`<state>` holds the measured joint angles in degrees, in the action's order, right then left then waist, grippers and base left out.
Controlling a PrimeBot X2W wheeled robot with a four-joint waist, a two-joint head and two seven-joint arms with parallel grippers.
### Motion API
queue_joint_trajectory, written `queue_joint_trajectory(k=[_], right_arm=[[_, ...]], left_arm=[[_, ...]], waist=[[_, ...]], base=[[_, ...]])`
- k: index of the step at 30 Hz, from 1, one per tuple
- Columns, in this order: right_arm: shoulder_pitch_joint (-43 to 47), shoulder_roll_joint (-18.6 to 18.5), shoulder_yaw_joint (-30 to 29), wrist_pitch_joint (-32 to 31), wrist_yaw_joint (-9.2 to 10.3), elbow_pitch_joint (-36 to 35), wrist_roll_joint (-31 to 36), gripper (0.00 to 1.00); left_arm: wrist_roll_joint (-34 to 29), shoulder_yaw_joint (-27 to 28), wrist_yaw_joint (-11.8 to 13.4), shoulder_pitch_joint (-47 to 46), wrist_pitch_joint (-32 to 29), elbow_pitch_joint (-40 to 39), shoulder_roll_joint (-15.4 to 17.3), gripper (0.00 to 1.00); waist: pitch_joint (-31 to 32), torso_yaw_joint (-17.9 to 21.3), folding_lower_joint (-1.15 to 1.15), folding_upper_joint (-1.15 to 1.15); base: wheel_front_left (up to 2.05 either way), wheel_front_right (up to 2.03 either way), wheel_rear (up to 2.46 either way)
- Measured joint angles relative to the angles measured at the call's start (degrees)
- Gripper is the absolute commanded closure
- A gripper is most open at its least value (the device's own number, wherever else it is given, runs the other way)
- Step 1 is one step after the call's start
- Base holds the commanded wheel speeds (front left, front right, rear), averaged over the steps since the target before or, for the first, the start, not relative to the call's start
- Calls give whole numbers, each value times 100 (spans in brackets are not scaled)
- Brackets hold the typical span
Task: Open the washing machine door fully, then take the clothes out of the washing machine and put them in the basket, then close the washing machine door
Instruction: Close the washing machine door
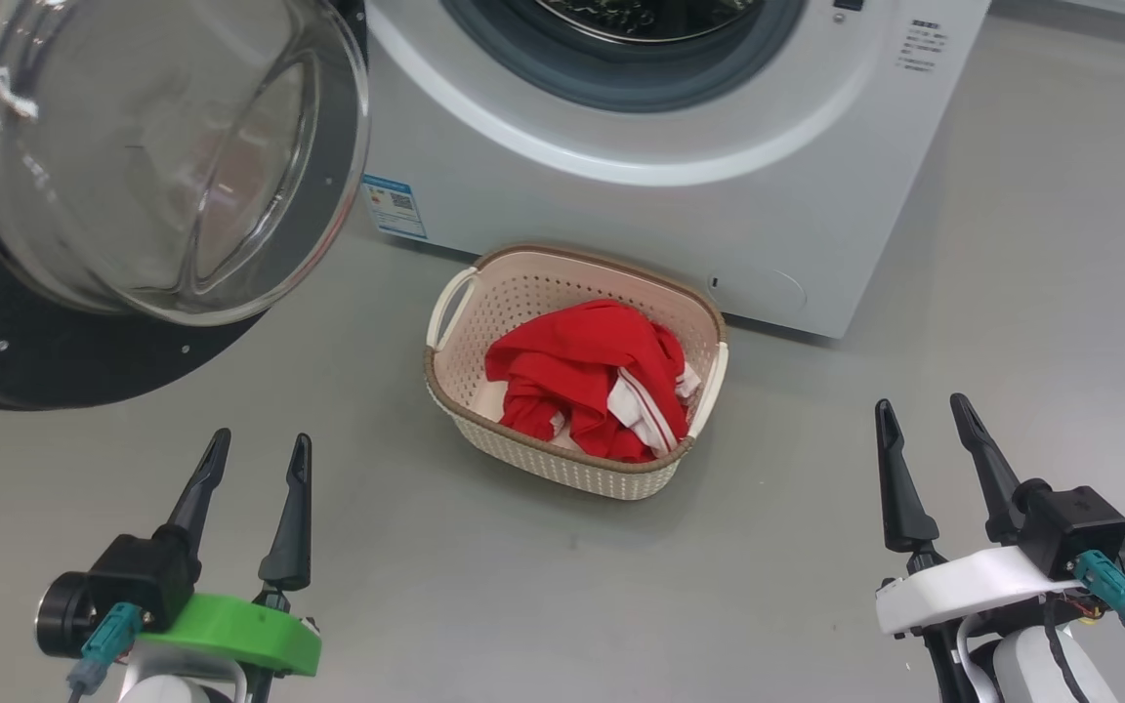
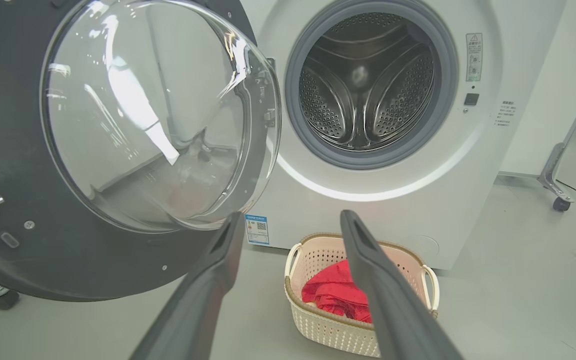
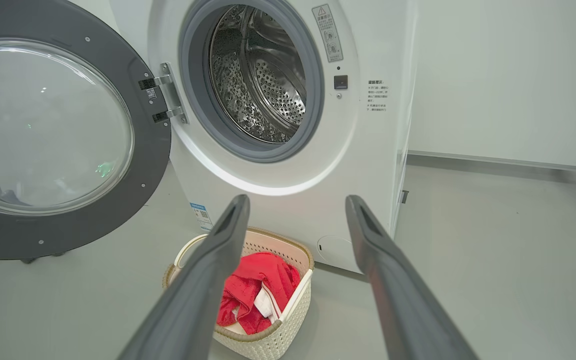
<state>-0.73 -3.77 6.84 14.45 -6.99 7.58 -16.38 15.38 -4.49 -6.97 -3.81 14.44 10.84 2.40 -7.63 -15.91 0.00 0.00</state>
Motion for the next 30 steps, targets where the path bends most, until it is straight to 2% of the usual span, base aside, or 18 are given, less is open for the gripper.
queue_joint_trajectory(k=[6, 19, 25, 30], right_arm=[[-3, -18, 63, 0, 0, 16, 0, 0], [-18, -55, 156, 0, 0, 91, 0, 0], [-41, -58, 278, 0, 0, 147, 0, 0], [-68, -56, 327, 0, 0, 172, -1, 0]], left_arm=[[23, -40, 13, 0, 0, 2, -1, 0], [35, -96, 69, 3, 0, 5, -4, 0], [35, -13, 115, 17, 0, -9, -9, 0], [35, 36, 121, 26, 0, -31, -8, 0]], waist=[[-4, -495, 0, 0], [37, -1267, 0, 0], [82, -1493, 0, 0], [100, -1527, 0, 0]], base=[[0, 0, 0], [0, 0, 0], [0, 0, 0], [0, 0, 0]])
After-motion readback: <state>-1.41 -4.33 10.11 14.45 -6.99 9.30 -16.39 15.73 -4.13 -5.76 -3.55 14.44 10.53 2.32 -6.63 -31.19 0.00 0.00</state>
